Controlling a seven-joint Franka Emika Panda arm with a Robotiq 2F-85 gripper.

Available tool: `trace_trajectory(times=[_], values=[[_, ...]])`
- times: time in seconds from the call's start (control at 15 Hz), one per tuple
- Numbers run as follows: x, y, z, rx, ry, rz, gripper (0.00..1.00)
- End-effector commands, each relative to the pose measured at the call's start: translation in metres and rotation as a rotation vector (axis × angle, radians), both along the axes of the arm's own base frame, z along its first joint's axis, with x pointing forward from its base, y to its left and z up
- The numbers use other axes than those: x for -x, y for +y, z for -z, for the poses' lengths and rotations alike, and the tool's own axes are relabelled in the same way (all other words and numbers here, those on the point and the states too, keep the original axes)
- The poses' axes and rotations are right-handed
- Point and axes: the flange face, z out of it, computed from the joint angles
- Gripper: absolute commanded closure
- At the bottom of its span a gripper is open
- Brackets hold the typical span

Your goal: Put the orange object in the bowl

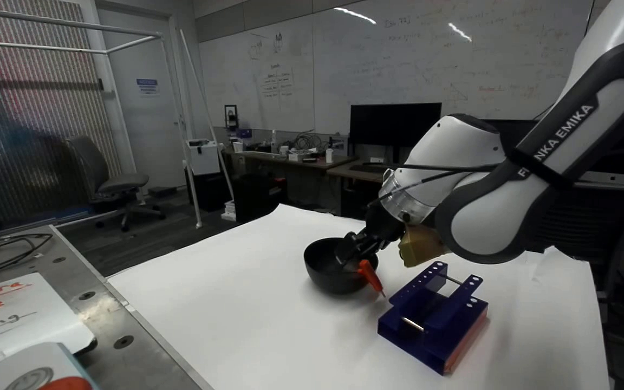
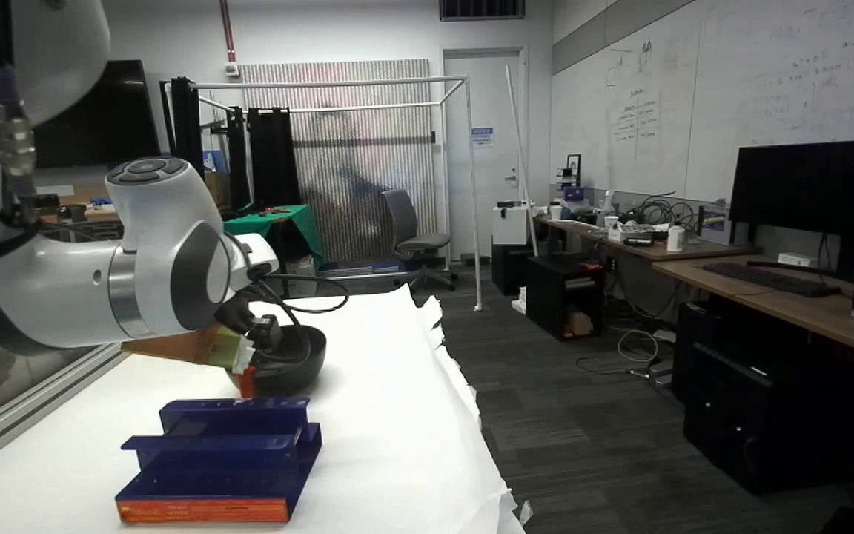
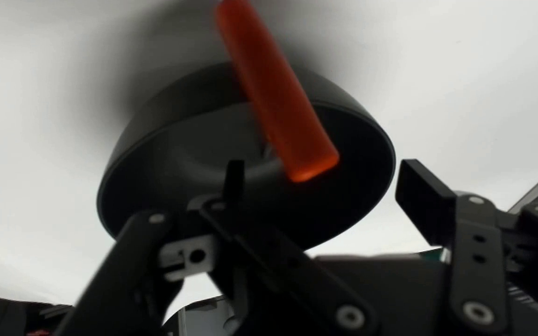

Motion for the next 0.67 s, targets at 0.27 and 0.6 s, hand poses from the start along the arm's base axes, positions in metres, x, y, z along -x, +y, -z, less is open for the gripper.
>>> trace_trajectory(times=[0.27, 0.6], values=[[0.036, -0.017, -0.095, 0.221, 0.130, -0.079, 0.00], [0.069, -0.025, -0.127, 0.269, 0.433, -0.183, 0.00]])
